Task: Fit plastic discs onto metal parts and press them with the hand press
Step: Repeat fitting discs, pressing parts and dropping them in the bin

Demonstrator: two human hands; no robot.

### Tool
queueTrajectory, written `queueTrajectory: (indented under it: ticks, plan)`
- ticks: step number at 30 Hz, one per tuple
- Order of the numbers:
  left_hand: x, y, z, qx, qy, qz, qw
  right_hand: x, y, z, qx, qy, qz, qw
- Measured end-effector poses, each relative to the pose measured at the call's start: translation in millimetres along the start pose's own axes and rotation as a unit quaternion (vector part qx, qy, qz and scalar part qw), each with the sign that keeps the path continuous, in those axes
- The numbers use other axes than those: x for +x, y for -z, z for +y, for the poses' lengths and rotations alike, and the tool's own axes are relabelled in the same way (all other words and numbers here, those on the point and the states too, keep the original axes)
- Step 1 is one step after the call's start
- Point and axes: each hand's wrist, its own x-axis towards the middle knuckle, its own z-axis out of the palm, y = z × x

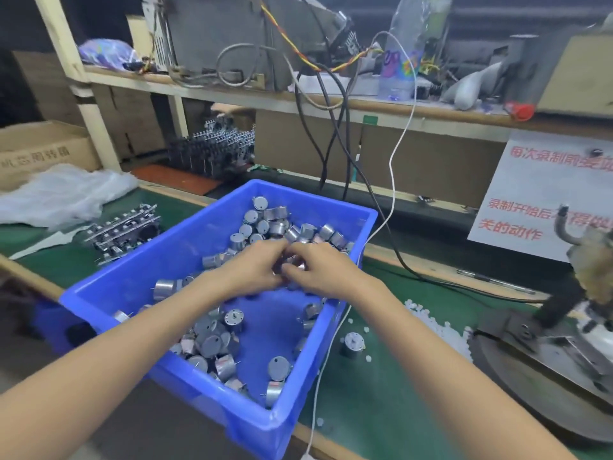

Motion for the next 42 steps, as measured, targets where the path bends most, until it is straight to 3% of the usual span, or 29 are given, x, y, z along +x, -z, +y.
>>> queueTrajectory:
  ticks: [4,8,10,12,14,15,18,24,29,32,34,37,42]
  plan:
    - [9,3,52,-0.076,-0.023,0.182,0.980,-19,14,12,0.164,-0.010,0.126,0.978]
    - [25,-8,121,-0.131,-0.068,0.208,0.967,-60,35,47,0.311,-0.113,0.240,0.913]
    - [38,-20,154,-0.111,-0.088,0.126,0.982,-88,43,72,0.318,-0.155,0.263,0.898]
    - [51,-35,181,-0.010,-0.087,-0.051,0.995,-121,42,99,0.266,-0.201,0.211,0.919]
    - [61,-56,199,0.087,-0.064,-0.193,0.975,-157,28,120,0.184,-0.260,0.134,0.939]
    - [63,-70,203,0.120,-0.045,-0.216,0.968,-175,19,128,0.170,-0.287,0.116,0.936]
    - [56,-113,193,0.154,0.029,-0.189,0.969,-219,-9,133,0.230,-0.306,0.126,0.915]
    - [53,-165,160,-0.027,0.138,-0.119,0.983,-242,-41,125,0.317,-0.277,0.140,0.896]
    - [48,-173,160,-0.063,0.117,-0.057,0.989,-239,-45,125,0.399,-0.276,0.194,0.853]
    - [25,-173,166,-0.180,0.090,-0.016,0.979,-241,-52,127,0.423,-0.286,0.236,0.826]
    - [4,-178,174,-0.259,0.057,-0.036,0.963,-243,-58,126,0.423,-0.292,0.269,0.815]
    - [-20,-190,179,-0.293,0.007,-0.062,0.954,-245,-64,126,0.397,-0.284,0.288,0.824]
    - [-30,-202,171,-0.254,-0.030,0.023,0.966,-248,-69,126,0.312,-0.264,0.283,0.868]
